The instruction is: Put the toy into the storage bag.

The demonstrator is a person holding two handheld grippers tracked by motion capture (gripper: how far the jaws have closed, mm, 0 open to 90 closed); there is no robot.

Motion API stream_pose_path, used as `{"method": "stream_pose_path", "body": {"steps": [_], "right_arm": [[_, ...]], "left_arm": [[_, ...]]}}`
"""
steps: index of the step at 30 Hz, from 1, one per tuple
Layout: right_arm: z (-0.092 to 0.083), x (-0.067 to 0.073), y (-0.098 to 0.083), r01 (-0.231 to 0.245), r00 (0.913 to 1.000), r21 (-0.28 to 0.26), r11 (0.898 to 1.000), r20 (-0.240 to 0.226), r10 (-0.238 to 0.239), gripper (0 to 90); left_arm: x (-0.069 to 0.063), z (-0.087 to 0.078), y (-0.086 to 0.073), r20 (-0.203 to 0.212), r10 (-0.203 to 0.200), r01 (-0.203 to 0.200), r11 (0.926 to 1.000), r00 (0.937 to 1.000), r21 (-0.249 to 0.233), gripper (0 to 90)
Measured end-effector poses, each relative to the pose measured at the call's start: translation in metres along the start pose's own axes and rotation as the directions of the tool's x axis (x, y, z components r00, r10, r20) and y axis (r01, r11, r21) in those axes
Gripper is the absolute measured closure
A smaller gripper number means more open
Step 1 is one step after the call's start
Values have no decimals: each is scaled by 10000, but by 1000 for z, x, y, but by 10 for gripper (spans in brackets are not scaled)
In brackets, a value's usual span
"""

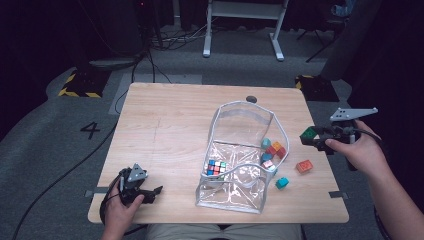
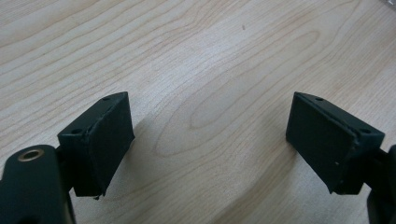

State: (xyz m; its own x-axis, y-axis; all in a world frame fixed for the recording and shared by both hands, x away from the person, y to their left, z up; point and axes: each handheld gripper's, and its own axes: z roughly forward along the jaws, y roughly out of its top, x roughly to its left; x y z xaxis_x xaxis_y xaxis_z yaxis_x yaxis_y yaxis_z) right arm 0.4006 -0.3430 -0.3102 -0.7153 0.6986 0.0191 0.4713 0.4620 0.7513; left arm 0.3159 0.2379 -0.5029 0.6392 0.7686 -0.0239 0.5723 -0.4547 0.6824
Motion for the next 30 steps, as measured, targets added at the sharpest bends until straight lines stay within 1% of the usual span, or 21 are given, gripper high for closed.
{"method": "stream_pose_path", "body": {"steps": [4, 5, 9, 10, 14, 16, 19, 20, 22, 27, 30], "right_arm": [[-4, 4, 12, 148, 9998, 70, 9999, -93, -147, 432], [-5, 6, 15, 267, 9996, 87, 9996, -98, -266, 432], [-6, 12, 28, 398, 9988, 1, 9992, -293, -398, 432], [-6, 13, 31, 505, 9983, -5, 9987, -307, -505, 432], [-5, 17, 43, 685, 9964, -98, 9976, -494, -689, 432], [-4, 20, 50, 692, 9958, -120, 9975, -597, -698, 432], [1, 23, 59, 882, 9926, -125, 9960, -826, -890, 432], [3, 24, 61, 1014, 9905, -132, 9948, -924, -1022, 432], [8, 26, 68, 1073, 9872, -145, 9941, -1171, -1082, 432], [23, 32, 84, 1397, 9784, -153, 9901, -1517, -1404, 432], [34, 38, 94, 1666, 9714, -146, 9859, -1688, -1667, 432]], "left_arm": [[0, 0, 0, 10, 18, -18, 10000, 10000, 6, 148], [0, 0, 0, 16, 20, -20, 10000, 10000, 7, 147], [0, 0, 0, 52, 20, -21, 10000, 10000, 43, 139], [0, 0, 0, 36, 21, -21, 10000, 10000, 49, 138], [0, 0, 0, 33, 24, -24, 10000, 10000, 49, 138], [0, 0, 0, 28, 24, -24, 10000, 10000, 57, 138], [0, 0, 0, 38, 24, -24, 10000, 10000, 50, 138], [0, 0, 0, 35, 25, -25, 10000, 10000, 51, 138], [0, 0, 0, 33, 24, -25, 10000, 10000, 49, 138], [0, 0, 0, 45, 26, -26, 10000, 10000, 57, 138], [0, 0, 0, 38, 28, -28, 10000, 10000, 50, 138]]}}
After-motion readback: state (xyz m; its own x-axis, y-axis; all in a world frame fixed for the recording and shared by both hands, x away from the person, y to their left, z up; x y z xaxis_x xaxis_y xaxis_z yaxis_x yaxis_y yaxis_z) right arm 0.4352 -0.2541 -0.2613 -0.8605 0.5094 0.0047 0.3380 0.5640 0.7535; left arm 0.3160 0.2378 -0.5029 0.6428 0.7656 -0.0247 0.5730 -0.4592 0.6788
